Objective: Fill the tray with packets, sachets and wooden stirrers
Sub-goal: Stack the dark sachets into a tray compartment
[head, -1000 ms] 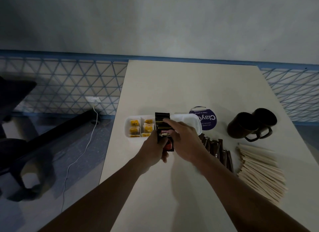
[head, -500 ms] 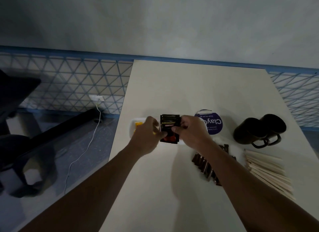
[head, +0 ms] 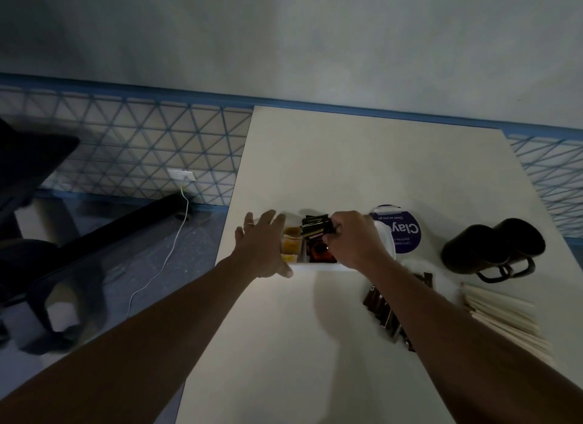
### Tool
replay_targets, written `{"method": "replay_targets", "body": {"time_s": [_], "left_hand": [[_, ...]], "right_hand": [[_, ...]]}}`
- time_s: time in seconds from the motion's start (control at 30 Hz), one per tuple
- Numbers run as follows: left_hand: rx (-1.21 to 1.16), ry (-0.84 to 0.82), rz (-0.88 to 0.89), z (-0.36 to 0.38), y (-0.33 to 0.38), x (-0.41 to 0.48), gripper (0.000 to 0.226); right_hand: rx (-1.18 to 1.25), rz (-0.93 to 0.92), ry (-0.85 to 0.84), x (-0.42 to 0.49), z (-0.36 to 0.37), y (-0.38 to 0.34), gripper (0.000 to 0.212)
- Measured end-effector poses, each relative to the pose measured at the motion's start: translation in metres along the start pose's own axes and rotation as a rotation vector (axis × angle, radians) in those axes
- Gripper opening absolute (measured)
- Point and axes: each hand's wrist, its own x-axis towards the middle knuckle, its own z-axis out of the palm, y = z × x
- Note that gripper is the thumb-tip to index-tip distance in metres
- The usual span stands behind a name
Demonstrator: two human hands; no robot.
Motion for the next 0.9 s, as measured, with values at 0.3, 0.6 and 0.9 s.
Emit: {"method": "replay_targets", "body": {"time_s": [0.3,0.6,0.9], "left_hand": [[-0.045,0.009,0.016,0.000,-0.001,0.004,0.106],[-0.058,0.000,0.019,0.000,-0.001,0.005,0.105],[-0.069,0.015,0.024,0.000,-0.001,0.004,0.104]], "right_hand": [[-0.010,-0.030,-0.034,0.004,0.005,0.000,0.022],[-0.018,-0.044,-0.128,0.006,0.014,0.011,0.038],[-0.065,-0.125,0.056,-0.003,0.012,0.002,0.032]]}}
